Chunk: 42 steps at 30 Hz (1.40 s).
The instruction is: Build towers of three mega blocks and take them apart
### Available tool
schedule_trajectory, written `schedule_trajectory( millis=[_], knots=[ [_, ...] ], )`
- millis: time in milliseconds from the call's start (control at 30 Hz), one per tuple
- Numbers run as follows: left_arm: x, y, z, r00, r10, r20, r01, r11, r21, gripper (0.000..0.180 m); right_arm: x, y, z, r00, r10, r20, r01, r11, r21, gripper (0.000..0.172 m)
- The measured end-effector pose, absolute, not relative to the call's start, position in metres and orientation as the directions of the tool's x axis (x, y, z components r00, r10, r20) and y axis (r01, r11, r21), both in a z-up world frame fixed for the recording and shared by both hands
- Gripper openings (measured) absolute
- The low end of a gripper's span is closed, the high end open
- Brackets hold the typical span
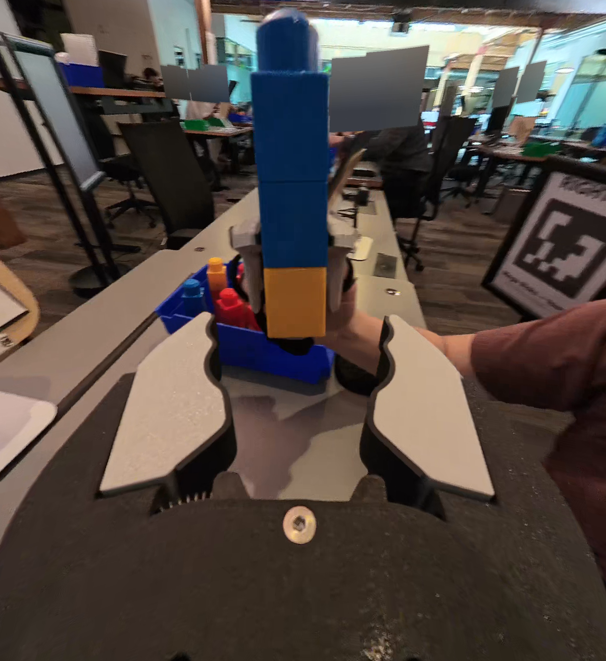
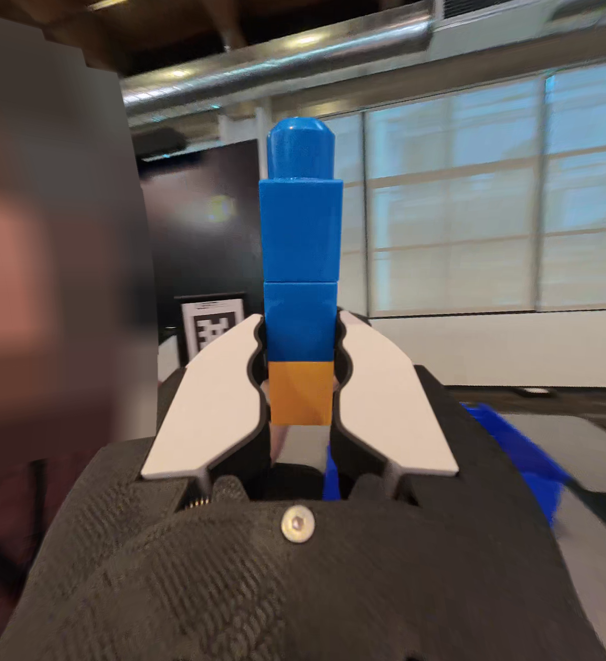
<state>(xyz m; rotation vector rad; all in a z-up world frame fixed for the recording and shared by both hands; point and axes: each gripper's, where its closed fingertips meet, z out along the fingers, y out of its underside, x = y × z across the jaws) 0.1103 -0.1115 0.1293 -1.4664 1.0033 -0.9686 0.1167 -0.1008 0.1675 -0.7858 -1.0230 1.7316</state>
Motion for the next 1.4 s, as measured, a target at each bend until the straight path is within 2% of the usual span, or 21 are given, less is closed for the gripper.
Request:
schedule_trajectory(
  millis=[133,233,333,400,533,600,633,733,767,800,833,933,1033,1167,1267,1400],
  knots=[
    [0.116,-0.091,0.112,0.385,-0.922,0.049,-0.114,-0.100,-0.989,0.072,0.099,-0.095,0.158,-0.283,0.953,-0.110,-0.366,-0.213,-0.906,0.036],
    [0.116,-0.087,0.106,0.373,-0.926,0.061,-0.121,-0.113,-0.986,0.037,0.088,-0.091,0.148,-0.230,0.966,-0.117,-0.304,-0.186,-0.934,0.036],
    [0.117,-0.087,0.101,0.342,-0.936,0.089,-0.133,-0.142,-0.981,0.037,0.092,-0.090,0.150,-0.208,0.970,-0.128,-0.255,-0.180,-0.950,0.040],
    [0.119,-0.089,0.098,0.317,-0.943,0.103,-0.140,-0.154,-0.978,0.036,0.101,-0.085,0.157,-0.154,0.980,-0.122,-0.238,-0.157,-0.959,0.055],
    [0.127,-0.092,0.084,0.292,-0.952,0.095,-0.212,-0.161,-0.964,0.036,0.119,-0.083,0.167,-0.060,0.994,-0.093,-0.192,-0.103,-0.976,0.058],
    [0.131,-0.093,0.079,0.283,-0.956,0.078,-0.235,-0.148,-0.961,0.036,0.123,-0.083,0.161,-0.042,0.994,-0.101,-0.111,-0.105,-0.988,0.056],
    [0.133,-0.095,0.077,0.275,-0.958,0.079,-0.245,-0.149,-0.958,0.036,0.124,-0.085,0.157,-0.044,0.994,-0.100,-0.067,-0.103,-0.992,0.037],
    [0.135,-0.095,0.069,0.280,-0.956,0.084,-0.281,-0.165,-0.945,0.037,0.128,-0.089,0.152,-0.030,0.996,-0.083,0.011,-0.082,-0.997,0.036],
    [0.136,-0.094,0.070,0.290,-0.952,0.096,-0.281,-0.181,-0.943,0.053,0.132,-0.089,0.154,-0.003,0.999,-0.052,0.021,-0.052,-0.998,0.035],
    [0.136,-0.093,0.071,0.304,-0.948,0.097,-0.275,-0.185,-0.943,0.075,0.140,-0.088,0.157,0.037,0.999,-0.010,0.036,-0.012,-0.999,0.035],
    [0.134,-0.091,0.072,0.318,-0.944,0.085,-0.273,-0.177,-0.946,0.086,0.154,-0.085,0.161,0.088,0.996,0.033,0.057,0.028,-0.998,0.035],
    [0.127,-0.090,0.083,0.333,-0.940,0.079,-0.240,-0.166,-0.956,0.086,0.224,-0.056,0.167,0.399,0.906,0.140,0.152,0.085,-0.985,0.036],
    [0.117,-0.093,0.096,0.327,-0.939,0.105,-0.188,-0.173,-0.967,0.084,0.311,-0.017,0.144,0.685,0.713,0.148,0.250,-0.039,-0.967,0.036],
    [0.102,-0.089,0.108,0.363,-0.926,0.101,-0.158,-0.168,-0.973,0.083,0.371,0.000,0.104,0.819,0.573,-0.032,0.094,-0.189,-0.977,0.035],
    [0.095,-0.089,0.117,0.369,-0.922,0.115,-0.121,-0.171,-0.978,0.080,0.397,0.009,0.061,0.904,0.418,-0.094,-0.006,-0.206,-0.978,0.035],
    [0.090,-0.092,0.122,0.376,-0.918,0.126,-0.100,-0.175,-0.979,0.079,0.419,0.020,0.000,0.966,0.240,-0.099,-0.041,-0.238,-0.970,0.036]
  ],
)
